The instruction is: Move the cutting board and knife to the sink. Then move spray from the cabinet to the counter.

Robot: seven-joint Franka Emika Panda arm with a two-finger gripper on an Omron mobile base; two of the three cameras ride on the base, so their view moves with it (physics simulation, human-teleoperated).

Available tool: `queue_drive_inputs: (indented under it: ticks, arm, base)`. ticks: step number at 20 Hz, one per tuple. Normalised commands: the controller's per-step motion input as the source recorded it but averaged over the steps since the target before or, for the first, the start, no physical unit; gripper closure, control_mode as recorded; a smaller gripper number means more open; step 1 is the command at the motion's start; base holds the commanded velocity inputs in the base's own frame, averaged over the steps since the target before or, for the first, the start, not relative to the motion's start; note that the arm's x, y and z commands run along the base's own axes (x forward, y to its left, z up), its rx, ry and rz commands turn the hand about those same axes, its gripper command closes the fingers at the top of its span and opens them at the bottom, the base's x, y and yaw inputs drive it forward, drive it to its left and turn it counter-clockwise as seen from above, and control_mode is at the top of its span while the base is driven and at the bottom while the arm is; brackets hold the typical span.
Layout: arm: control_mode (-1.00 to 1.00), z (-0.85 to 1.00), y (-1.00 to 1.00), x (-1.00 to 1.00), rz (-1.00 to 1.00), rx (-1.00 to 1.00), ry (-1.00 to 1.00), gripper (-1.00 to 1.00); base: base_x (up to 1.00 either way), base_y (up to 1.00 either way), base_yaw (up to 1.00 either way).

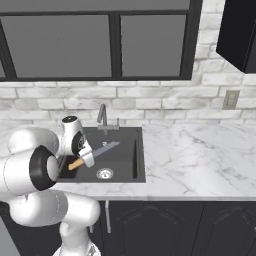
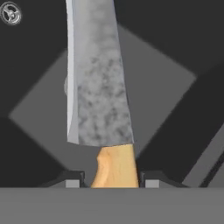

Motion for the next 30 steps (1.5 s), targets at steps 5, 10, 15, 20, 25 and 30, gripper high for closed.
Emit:
queue_drive_inputs:
  ticks: [5,10,15,20,25,30]
  arm:
    - [-1.00,-0.33,0.00,0.22,-0.10,0.00,-0.09,1.00]
    - [-1.00,-0.43,0.00,0.11,-0.10,0.00,-0.05,1.00]
    - [-1.00,-0.41,0.00,0.02,-0.09,0.00,-0.03,1.00]
    - [-1.00,-0.14,0.00,0.04,-0.03,0.00,-0.01,-1.00]
    - [-1.00,0.14,0.00,0.00,-0.01,0.00,0.00,-1.00]
    - [-1.00,0.50,0.00,-0.02,-0.03,0.00,-0.03,-1.00]
  base:
    - [0.00,0.00,0.00]
    - [0.00,0.00,0.00]
    - [0.00,0.00,0.00]
    - [0.00,0.00,0.00]
    - [0.00,0.00,0.00]
    - [0.00,0.00,0.00]
